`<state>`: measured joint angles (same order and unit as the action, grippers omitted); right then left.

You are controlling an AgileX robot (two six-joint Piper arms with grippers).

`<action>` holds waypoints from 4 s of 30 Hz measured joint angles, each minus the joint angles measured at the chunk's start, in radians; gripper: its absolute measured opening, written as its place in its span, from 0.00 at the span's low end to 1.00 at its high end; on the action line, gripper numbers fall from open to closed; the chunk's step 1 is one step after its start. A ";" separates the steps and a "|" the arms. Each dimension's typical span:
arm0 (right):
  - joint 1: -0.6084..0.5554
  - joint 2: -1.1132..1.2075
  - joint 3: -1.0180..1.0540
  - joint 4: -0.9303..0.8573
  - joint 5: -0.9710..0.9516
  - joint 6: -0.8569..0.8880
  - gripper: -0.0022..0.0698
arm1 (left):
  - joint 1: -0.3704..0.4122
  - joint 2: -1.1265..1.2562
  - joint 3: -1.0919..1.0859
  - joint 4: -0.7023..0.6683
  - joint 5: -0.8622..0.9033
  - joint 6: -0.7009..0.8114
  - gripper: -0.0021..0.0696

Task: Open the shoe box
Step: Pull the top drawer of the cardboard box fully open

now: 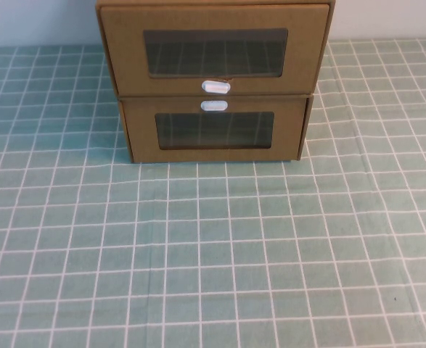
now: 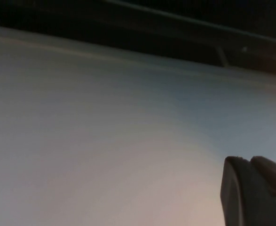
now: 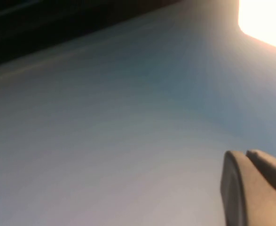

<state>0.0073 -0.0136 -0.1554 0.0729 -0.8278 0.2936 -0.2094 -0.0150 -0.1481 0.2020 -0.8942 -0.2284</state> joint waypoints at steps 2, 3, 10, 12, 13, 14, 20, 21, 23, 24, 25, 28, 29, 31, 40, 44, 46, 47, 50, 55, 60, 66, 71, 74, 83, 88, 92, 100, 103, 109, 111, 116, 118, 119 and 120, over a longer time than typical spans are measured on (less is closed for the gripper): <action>0.000 0.000 -0.105 0.000 0.088 0.023 0.01 | 0.000 0.000 -0.119 0.000 0.133 0.000 0.02; 0.000 -0.001 -0.169 0.000 0.159 0.049 0.01 | 0.000 -0.001 -0.184 0.000 0.216 0.002 0.02; 0.000 0.109 -0.563 0.000 0.741 0.123 0.01 | 0.000 0.161 -0.581 -0.004 0.962 -0.002 0.02; 0.000 0.206 -0.633 0.002 0.866 0.126 0.01 | 0.000 0.266 -0.670 -0.005 1.123 -0.050 0.02; 0.000 0.259 -0.665 0.002 0.936 0.126 0.01 | 0.000 0.321 -0.710 -0.008 1.214 -0.082 0.02; 0.000 0.302 -0.688 0.002 0.991 0.128 0.01 | 0.000 0.374 -0.746 -0.010 1.301 -0.112 0.02; 0.000 0.579 -0.739 -0.008 1.249 -0.008 0.01 | 0.000 0.627 -0.812 0.006 1.551 -0.151 0.02; 0.000 0.610 -0.739 -0.010 1.264 -0.065 0.01 | 0.000 0.657 -0.812 0.011 1.551 -0.151 0.02; 0.000 0.678 -0.739 -0.004 1.279 -0.146 0.01 | 0.000 0.729 -0.812 0.015 1.527 -0.156 0.02; 0.000 0.706 -0.739 0.007 1.283 -0.164 0.01 | 0.000 0.764 -0.812 0.006 1.512 -0.158 0.02; 0.000 0.731 -0.739 0.029 1.285 -0.179 0.01 | 0.000 0.798 -0.812 -0.013 1.499 -0.158 0.02; 0.024 0.787 -0.739 0.098 1.286 -0.196 0.01 | 0.000 0.892 -0.812 -0.114 1.467 -0.147 0.02; 0.047 0.806 -0.739 0.111 1.286 -0.212 0.01 | 0.000 0.926 -0.814 -0.170 1.463 -0.112 0.02; 0.102 0.842 -0.739 0.122 1.289 -0.294 0.01 | 0.000 0.983 -0.828 -0.326 1.456 0.028 0.02; 0.469 1.053 -0.739 0.135 1.330 -0.821 0.01 | 0.000 1.284 -1.076 -1.132 1.506 0.973 0.02; 0.610 1.144 -0.739 0.123 1.328 -0.999 0.01 | -0.012 1.460 -1.257 -1.238 1.560 1.107 0.02; 0.650 1.189 -0.739 0.115 1.308 -1.042 0.01 | -0.021 1.535 -1.339 -1.246 1.570 1.130 0.02; 0.662 1.216 -0.740 0.109 1.293 -1.055 0.01 | -0.026 1.576 -1.385 -1.248 1.572 1.137 0.02; 0.673 1.298 -0.755 0.095 1.281 -1.080 0.01 | -0.037 1.686 -1.507 -1.252 1.583 1.146 0.02; 0.675 1.407 -0.828 0.076 1.338 -1.178 0.01 | -0.037 1.854 -1.656 -1.256 1.634 1.108 0.02; 0.675 1.468 -0.932 -0.018 1.367 -1.116 0.01 | -0.039 1.935 -1.702 -1.273 1.689 1.075 0.02; 0.740 1.552 -1.038 -0.321 1.374 -0.875 0.01 | -0.039 1.939 -1.709 -1.276 1.716 1.069 0.02; 0.872 1.637 -1.047 -0.949 1.388 -0.330 0.01 | -0.039 1.939 -1.711 -1.276 1.716 1.048 0.02; 0.920 1.709 -1.048 -1.420 1.442 0.090 0.01 | -0.039 1.939 -1.711 -1.276 1.716 1.034 0.02; 0.939 1.875 -1.098 -1.715 1.485 0.401 0.02 | -0.039 1.939 -1.716 -1.268 1.744 1.008 0.02; 0.939 1.927 -1.171 -1.717 1.538 0.407 0.12 | -0.039 1.939 -1.718 -1.268 1.752 1.008 0.02; 0.939 1.946 -1.221 -1.719 1.537 0.408 0.27 | -0.039 1.939 -1.718 -1.268 1.752 1.008 0.02; 0.898 1.983 -1.282 -1.721 1.522 0.410 0.35 | -0.039 1.939 -1.718 -1.268 1.752 1.006 0.02; 0.873 1.995 -1.302 -1.721 1.506 0.411 0.35 | -0.039 1.939 -1.718 -1.268 1.752 1.006 0.02; 0.828 1.998 -1.318 -1.722 1.436 0.412 0.35 | -0.039 1.939 -1.718 -1.268 1.752 1.006 0.02; 0.819 2.001 -1.320 -1.724 1.418 0.412 0.35 | -0.039 1.939 -1.718 -1.268 1.752 1.004 0.02; 0.803 2.022 -1.346 -1.726 1.401 0.425 0.35 | -0.039 1.939 -1.718 -1.268 1.752 1.004 0.02; 0.800 2.034 -1.363 -1.728 1.401 0.444 0.35 | -0.039 1.939 -1.718 -1.268 1.751 1.004 0.02; 0.799 2.039 -1.370 -1.728 1.401 0.449 0.35 | -0.039 1.939 -1.718 -1.268 1.751 1.004 0.02; 0.797 2.045 -1.379 -1.728 1.401 0.454 0.35 | -0.039 1.939 -1.718 -1.268 1.751 1.004 0.02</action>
<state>0.8044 2.0312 -1.5343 -1.6553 0.5732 0.7471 -0.2482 1.9243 -1.8663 -1.0659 0.8564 0.7758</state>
